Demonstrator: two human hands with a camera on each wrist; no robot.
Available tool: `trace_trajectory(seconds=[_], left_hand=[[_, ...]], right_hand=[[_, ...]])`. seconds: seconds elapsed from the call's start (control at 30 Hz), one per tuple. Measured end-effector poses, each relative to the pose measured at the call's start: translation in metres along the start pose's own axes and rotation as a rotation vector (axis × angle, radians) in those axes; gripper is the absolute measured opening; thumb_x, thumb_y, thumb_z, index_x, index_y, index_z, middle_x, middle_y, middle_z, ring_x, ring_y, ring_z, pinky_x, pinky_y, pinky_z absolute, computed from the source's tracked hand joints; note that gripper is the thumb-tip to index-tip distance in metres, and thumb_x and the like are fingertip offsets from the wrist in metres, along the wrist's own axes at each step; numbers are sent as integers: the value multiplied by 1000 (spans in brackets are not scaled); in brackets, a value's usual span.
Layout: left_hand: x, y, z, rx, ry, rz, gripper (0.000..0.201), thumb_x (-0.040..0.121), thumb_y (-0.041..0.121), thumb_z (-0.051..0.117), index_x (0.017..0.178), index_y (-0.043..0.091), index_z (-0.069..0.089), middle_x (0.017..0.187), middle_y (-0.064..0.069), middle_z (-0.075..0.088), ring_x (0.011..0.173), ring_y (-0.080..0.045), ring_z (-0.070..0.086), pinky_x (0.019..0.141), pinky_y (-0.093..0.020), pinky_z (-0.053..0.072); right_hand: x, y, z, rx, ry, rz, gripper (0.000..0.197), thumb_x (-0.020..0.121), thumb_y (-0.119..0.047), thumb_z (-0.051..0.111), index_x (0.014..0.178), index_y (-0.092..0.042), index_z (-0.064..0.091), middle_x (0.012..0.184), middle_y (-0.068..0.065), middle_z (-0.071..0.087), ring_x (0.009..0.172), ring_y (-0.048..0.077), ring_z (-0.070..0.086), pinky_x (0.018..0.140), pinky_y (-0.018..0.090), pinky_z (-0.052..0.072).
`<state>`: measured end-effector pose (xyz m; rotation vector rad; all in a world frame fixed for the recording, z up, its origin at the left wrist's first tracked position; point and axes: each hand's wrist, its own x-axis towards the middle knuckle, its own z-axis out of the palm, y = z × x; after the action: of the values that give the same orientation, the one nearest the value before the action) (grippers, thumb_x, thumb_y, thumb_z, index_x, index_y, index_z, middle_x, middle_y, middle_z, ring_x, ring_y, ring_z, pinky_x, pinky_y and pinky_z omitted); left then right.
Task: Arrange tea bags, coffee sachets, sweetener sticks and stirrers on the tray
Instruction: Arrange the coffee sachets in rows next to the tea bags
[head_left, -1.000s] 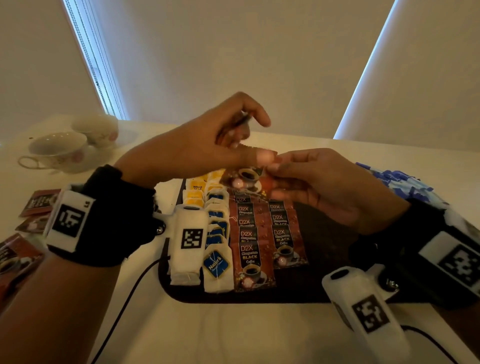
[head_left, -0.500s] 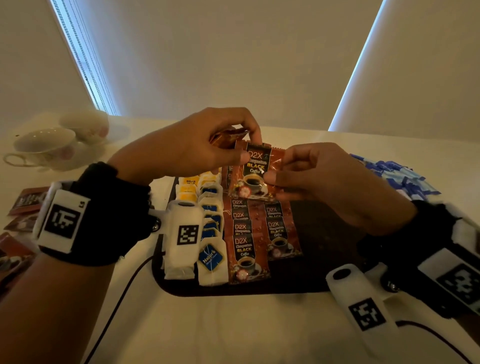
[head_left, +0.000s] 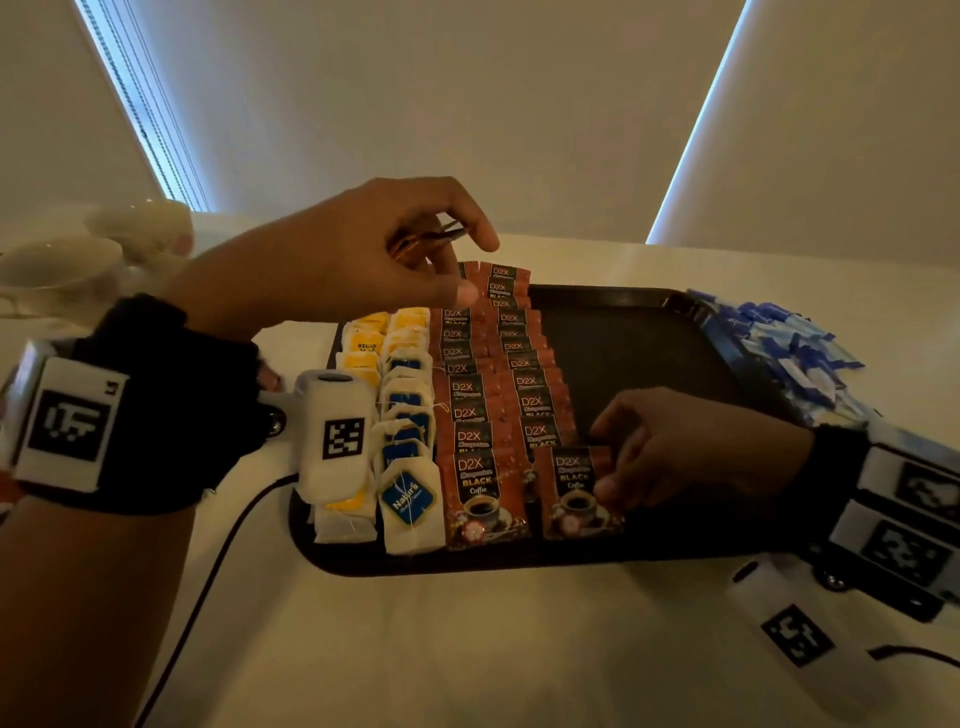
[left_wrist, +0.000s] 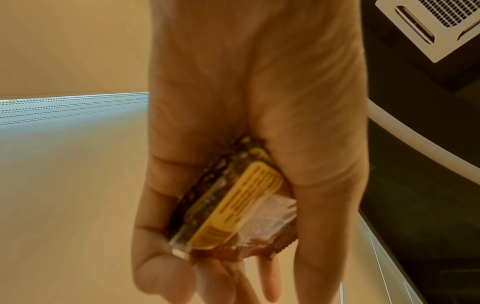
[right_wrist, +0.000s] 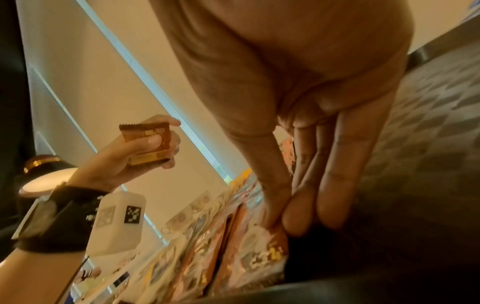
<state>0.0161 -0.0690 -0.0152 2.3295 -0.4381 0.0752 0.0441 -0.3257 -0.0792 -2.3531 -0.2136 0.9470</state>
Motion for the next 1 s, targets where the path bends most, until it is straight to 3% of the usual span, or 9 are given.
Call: trace_trajectory(seconds=[0.2, 0.37, 0.5, 0.67, 0.8, 1.0], left_hand=[[1, -1, 0, 25, -13, 4, 48, 70, 43, 63, 115, 28, 56, 84, 8, 66, 76, 2, 63, 64, -6, 46], [2, -3, -1, 66, -14, -6, 47, 72, 47, 64, 115, 30, 55, 85, 8, 65, 76, 2, 61, 67, -12, 42], [1, -5, -2, 78, -6, 8, 47, 75, 49, 68, 117, 30, 55, 85, 9, 65, 77, 0, 61, 65, -12, 44], [2, -2, -2, 71, -13, 12, 49, 71, 45, 62, 117, 28, 55, 86, 9, 64, 77, 4, 60, 63, -6, 44], [0, -4, -3, 78, -10, 7, 49, 70, 46, 62, 116, 29, 56, 86, 7, 65, 77, 3, 60, 63, -7, 43], [1, -6, -3, 87, -17, 12, 48, 73, 46, 65, 117, 30, 55, 88, 6, 64, 76, 3, 59, 65, -10, 40]], right_hand=[[12, -11, 5, -108, 36, -86, 59, 73, -13, 78, 117, -19, 40, 80, 1, 67, 65, 10, 67, 57, 22, 53], [6, -22, 1, -204, 22, -79, 58, 75, -21, 76, 116, -23, 35, 90, 0, 61, 73, 10, 62, 60, 21, 52], [-6, -28, 6, -434, 77, -291, 48, 73, -31, 77, 99, -33, 37, 95, -13, 45, 80, 3, 50, 59, 12, 38], [1, -33, 17, -475, 23, -407, 59, 73, -28, 77, 117, -37, 39, 103, -15, 27, 99, 3, 37, 65, 6, 35], [8, -33, 18, -495, 9, -422, 61, 75, -23, 76, 124, -29, 40, 89, -26, 25, 79, -8, 35, 61, -4, 35], [16, -33, 17, -494, -11, -363, 63, 73, -23, 77, 124, -30, 41, 86, -21, 31, 74, -4, 38, 59, 10, 30]])
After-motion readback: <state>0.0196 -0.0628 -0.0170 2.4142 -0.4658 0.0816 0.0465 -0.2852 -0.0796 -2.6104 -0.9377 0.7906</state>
